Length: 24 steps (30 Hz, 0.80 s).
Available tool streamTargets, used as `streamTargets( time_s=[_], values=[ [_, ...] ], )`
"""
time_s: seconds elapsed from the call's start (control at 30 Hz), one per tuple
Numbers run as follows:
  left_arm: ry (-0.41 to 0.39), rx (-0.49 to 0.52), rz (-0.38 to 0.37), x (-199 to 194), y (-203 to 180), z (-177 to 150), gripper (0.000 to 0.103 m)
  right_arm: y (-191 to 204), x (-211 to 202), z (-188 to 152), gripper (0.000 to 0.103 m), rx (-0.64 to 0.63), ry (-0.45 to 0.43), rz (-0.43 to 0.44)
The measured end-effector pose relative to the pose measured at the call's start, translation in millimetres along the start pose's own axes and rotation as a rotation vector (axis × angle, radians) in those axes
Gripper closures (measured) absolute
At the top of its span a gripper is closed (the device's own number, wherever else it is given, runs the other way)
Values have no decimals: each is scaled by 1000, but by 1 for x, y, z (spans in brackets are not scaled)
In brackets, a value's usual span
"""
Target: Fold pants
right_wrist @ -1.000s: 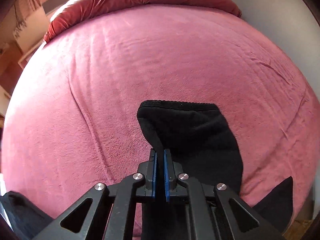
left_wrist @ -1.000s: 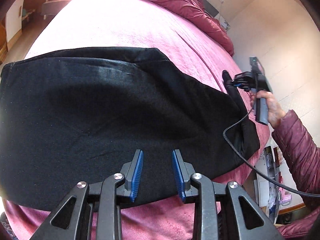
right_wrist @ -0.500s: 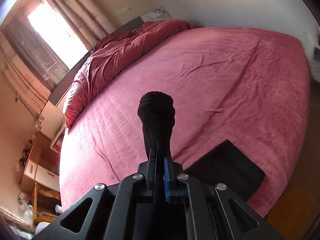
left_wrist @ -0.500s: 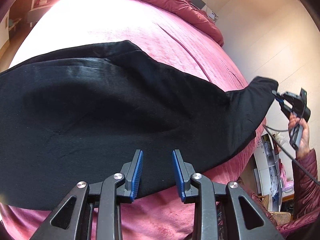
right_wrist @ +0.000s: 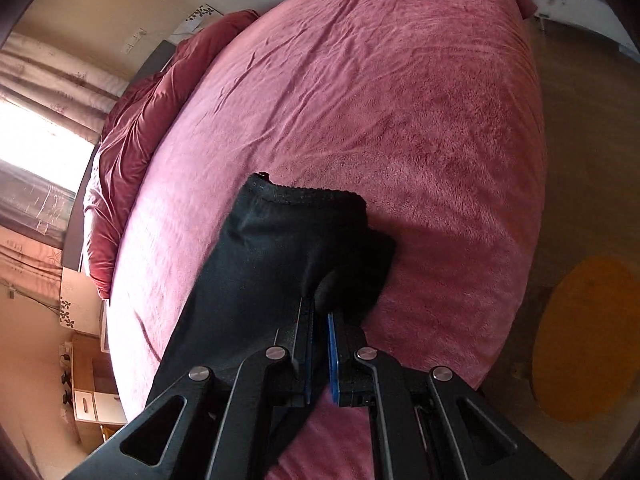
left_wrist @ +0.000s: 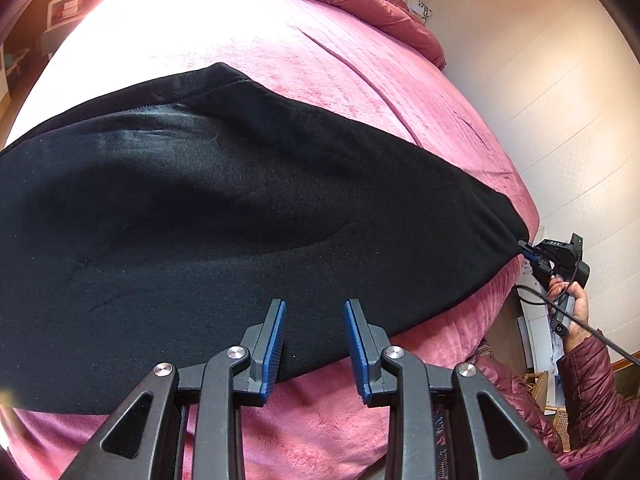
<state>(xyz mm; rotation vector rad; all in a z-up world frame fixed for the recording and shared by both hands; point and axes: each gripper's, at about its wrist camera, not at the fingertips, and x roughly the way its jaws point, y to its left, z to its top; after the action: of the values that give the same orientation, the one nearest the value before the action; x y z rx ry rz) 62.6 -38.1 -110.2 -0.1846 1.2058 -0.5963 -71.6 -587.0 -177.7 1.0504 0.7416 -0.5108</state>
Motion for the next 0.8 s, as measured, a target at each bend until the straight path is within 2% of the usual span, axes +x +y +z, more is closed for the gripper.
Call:
streamTargets(
  time_s=[0.1, 0.2, 0.27, 0.33, 0.43, 0.5, 0.57, 0.63, 0.67, 0.7, 0.77, 0.8],
  values=[
    [6, 7, 1, 4, -5, 0, 73, 1, 0, 2, 95, 5, 20, -7],
    [8, 9, -4, 11, -12, -1, 73, -2, -1, 8, 84, 22, 18, 8],
    [9, 17, -9, 13, -14, -2, 73, -4, -6, 10, 66, 41, 4, 6],
    [12, 30, -9, 14, -17, -2, 73, -6, -7, 11, 64, 63, 10, 31],
    [17, 25, -13, 17, -17, -3, 73, -5, 0, 15, 64, 61, 27, 20],
    [14, 22, -15, 16, -16, -3, 73, -4, 4, 16, 67, 56, 28, 8],
    [14, 21, -12, 14, -15, -4, 73, -1, 2, 17, 96, 31, 15, -21],
    [12, 20, -11, 12, -13, -4, 73, -1, -7, 18, 98, 10, -16, -39],
    [8, 19, -11, 11, -12, -4, 73, -3, -11, 19, 103, -9, -39, -91],
    [7, 16, -13, 10, -11, -4, 73, -9, -10, 21, 103, -9, -43, -137],
    [10, 13, -11, 11, -9, -4, 73, -25, -5, 23, 102, 44, 8, -101],
    [13, 13, -7, 12, -9, -4, 73, -28, -8, 21, 100, 49, 4, -94]
  ],
)
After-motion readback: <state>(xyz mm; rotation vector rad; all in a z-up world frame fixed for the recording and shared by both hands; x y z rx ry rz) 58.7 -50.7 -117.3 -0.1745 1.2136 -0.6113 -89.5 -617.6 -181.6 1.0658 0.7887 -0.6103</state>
